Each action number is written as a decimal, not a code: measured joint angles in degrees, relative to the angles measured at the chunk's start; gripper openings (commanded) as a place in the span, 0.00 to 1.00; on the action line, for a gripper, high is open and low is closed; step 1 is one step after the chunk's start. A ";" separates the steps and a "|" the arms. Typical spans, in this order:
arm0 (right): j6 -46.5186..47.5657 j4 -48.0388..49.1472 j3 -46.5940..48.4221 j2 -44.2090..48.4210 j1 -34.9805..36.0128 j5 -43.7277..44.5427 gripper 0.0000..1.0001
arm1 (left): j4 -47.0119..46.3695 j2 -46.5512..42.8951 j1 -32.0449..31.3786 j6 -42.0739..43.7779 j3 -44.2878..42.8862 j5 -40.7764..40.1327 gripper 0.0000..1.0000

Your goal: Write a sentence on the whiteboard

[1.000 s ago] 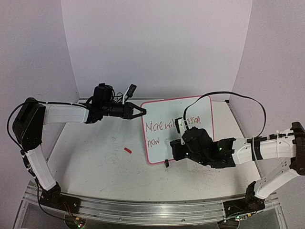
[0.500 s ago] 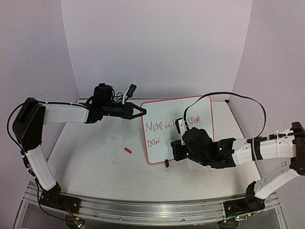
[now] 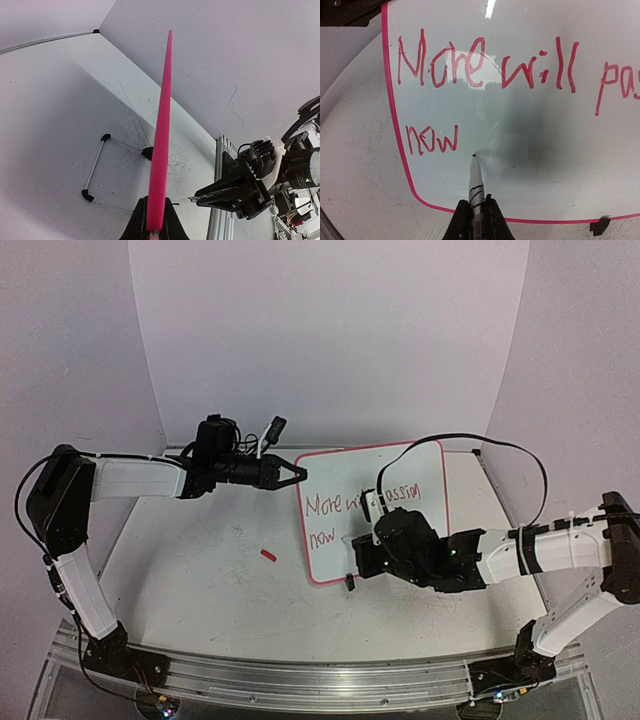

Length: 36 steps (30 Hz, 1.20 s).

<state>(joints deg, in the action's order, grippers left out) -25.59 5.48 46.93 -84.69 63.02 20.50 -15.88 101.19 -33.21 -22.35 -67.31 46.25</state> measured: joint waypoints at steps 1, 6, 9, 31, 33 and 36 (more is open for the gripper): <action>0.06 0.23 0.23 -0.24 0.00 -0.08 0.00 | 0.00 0.00 0.00 0.00 0.00 0.01 0.00; 0.29 1.28 1.17 -1.23 0.00 -0.31 0.00 | 0.00 0.00 0.00 0.00 0.00 0.01 0.00; 0.29 1.47 1.39 -1.92 0.00 -0.24 0.00 | 0.00 0.00 0.00 0.00 0.00 -0.02 0.00; -0.16 -2.41 -0.53 18.46 0.26 -1.59 0.00 | 5.18 -0.09 -0.67 2.56 -0.41 -3.73 0.54; -0.05 -3.41 -0.96 20.43 0.26 -1.28 0.00 | 7.07 -0.31 -0.65 3.17 -0.84 -5.55 0.64; 0.40 -4.49 -1.00 22.06 0.26 -0.53 0.00 | 9.15 -1.63 0.28 2.89 -1.55 -8.55 0.69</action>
<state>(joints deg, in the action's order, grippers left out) -25.19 0.99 45.93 -62.63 63.29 19.96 -6.73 99.56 -32.93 -19.46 -68.86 37.70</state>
